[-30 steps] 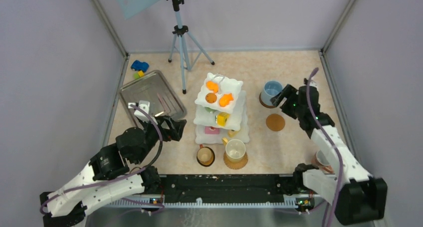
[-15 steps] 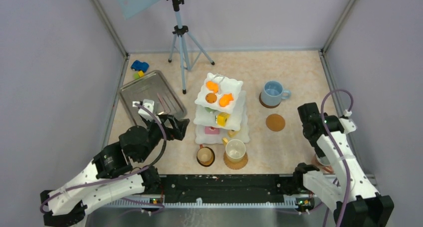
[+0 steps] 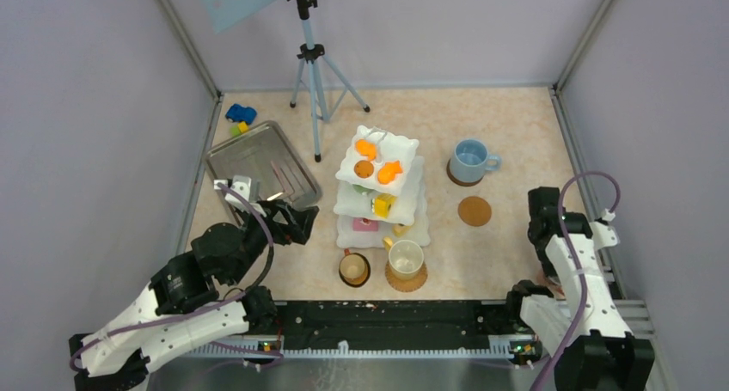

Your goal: Serve the afternoon tea

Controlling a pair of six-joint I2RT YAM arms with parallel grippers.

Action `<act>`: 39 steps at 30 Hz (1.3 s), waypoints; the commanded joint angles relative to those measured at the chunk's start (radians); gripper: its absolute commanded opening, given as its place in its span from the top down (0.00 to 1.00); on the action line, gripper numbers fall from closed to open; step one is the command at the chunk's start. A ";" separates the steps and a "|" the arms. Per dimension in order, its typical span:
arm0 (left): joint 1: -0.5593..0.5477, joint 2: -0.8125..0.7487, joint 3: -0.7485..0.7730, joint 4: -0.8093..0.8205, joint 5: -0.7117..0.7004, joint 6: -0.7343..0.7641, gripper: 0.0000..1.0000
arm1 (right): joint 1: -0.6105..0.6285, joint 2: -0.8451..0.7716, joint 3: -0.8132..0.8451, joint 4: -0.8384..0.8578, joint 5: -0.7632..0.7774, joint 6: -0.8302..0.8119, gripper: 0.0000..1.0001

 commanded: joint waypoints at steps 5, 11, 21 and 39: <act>0.001 0.002 0.005 0.015 0.003 -0.013 0.01 | -0.013 0.023 -0.060 0.144 -0.078 -0.066 0.50; 0.002 0.001 0.014 0.000 -0.007 -0.014 0.01 | -0.013 0.014 -0.023 0.276 -0.137 -0.275 1.00; 0.003 0.034 0.008 0.047 0.008 -0.008 0.01 | 0.198 0.160 0.207 0.418 -0.445 -0.742 1.00; 0.002 0.046 0.013 0.041 0.016 -0.020 0.01 | 0.389 0.495 0.378 0.523 -0.581 -1.222 1.00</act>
